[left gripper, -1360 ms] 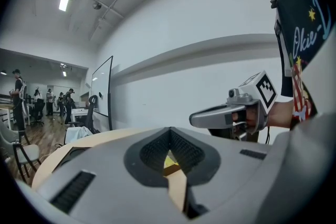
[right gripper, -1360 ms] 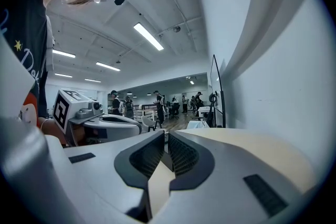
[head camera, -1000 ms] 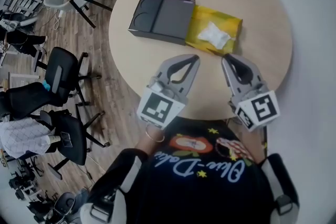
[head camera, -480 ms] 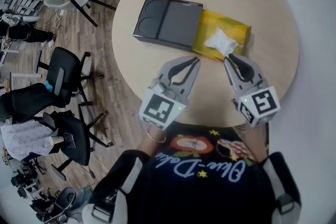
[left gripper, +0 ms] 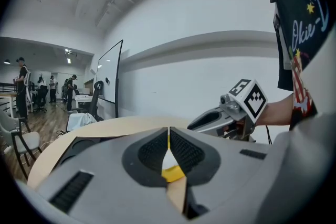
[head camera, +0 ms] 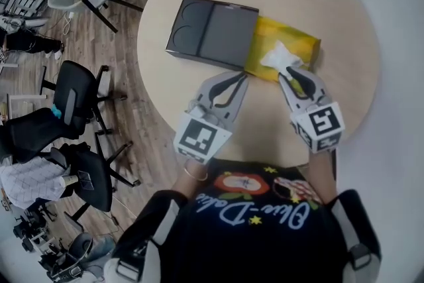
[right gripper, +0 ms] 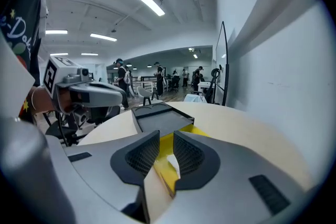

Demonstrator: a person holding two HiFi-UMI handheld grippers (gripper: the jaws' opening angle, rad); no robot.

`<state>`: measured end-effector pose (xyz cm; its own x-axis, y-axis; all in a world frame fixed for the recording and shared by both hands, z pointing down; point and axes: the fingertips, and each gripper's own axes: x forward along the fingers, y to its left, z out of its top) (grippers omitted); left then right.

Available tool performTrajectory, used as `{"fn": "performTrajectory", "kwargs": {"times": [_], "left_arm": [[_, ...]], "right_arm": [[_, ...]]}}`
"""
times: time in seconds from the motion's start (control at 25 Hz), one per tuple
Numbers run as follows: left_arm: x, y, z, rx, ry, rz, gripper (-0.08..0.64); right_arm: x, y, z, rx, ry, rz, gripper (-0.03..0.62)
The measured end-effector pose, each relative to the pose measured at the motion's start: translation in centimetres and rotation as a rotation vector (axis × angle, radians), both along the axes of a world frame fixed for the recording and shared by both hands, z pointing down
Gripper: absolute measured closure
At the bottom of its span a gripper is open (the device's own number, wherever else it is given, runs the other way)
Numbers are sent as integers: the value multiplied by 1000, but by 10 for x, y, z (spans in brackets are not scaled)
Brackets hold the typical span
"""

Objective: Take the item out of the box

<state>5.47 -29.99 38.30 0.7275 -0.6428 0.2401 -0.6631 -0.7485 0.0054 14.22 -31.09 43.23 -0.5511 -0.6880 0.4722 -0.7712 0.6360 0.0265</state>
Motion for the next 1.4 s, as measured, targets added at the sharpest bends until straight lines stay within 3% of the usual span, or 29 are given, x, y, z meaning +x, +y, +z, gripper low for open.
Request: {"fn": "performTrajectory", "kwargs": {"times": [0.6, 1.08, 1.4], "left_arm": [[-7, -17, 13, -32, 45, -28, 566], [-20, -30, 26, -45, 43, -67, 566], [-29, -32, 28, -50, 42, -98, 566]], "right_arm": [[10, -18, 83, -134, 335, -44, 515], [17, -32, 124, -239, 474, -116, 515], [21, -41, 134, -254, 495, -100, 522]]}}
